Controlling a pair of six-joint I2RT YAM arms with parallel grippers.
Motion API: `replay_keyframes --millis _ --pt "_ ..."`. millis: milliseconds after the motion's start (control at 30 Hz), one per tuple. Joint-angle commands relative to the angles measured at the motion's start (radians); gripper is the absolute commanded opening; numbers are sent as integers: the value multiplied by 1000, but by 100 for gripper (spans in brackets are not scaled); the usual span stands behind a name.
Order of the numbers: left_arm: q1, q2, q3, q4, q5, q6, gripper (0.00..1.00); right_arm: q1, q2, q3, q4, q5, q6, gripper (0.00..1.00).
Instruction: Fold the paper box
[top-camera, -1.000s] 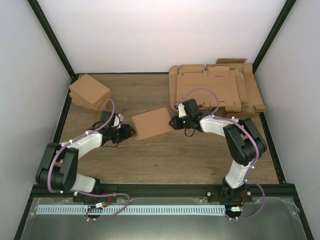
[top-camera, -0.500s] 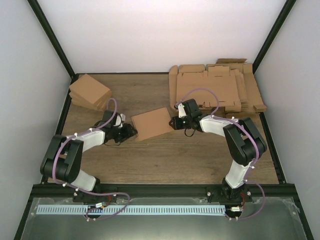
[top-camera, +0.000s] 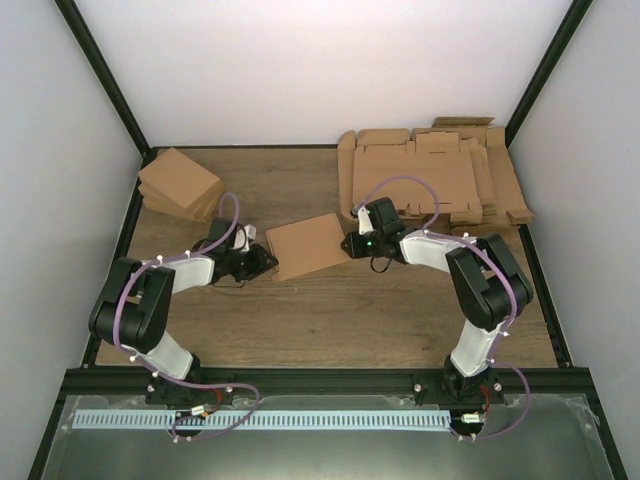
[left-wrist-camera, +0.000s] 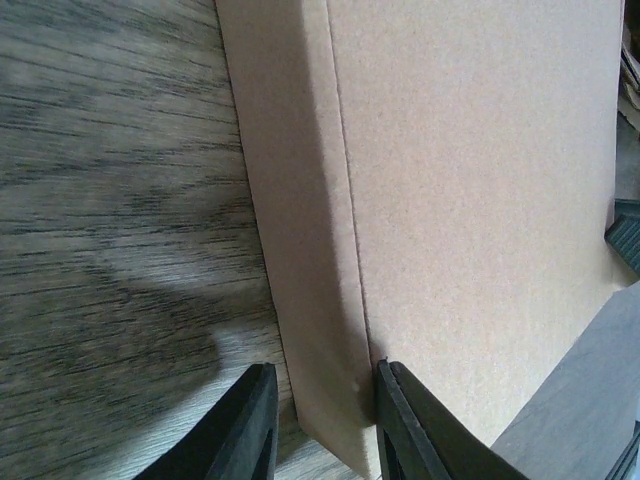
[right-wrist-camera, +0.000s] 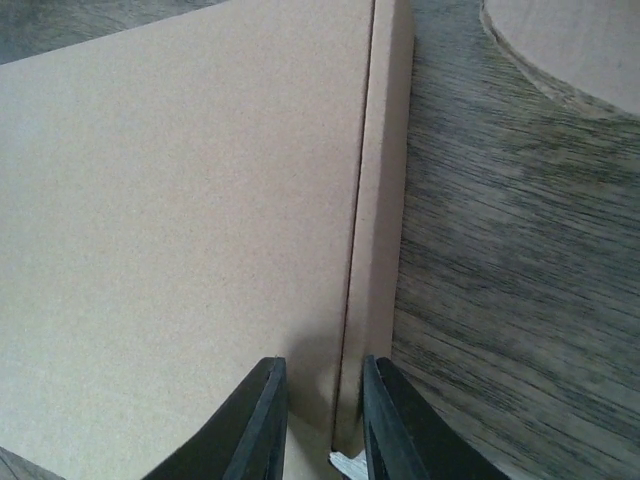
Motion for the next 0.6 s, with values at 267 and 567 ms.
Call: replay_keyframes --millis 267,567 --pt "-39 29 28 -68 -44 26 30 24 58 -48 -12 -59 14 17" --pt "-41 -114 34 -190 -157 54 39 24 -78 -52 -59 26 1 32"
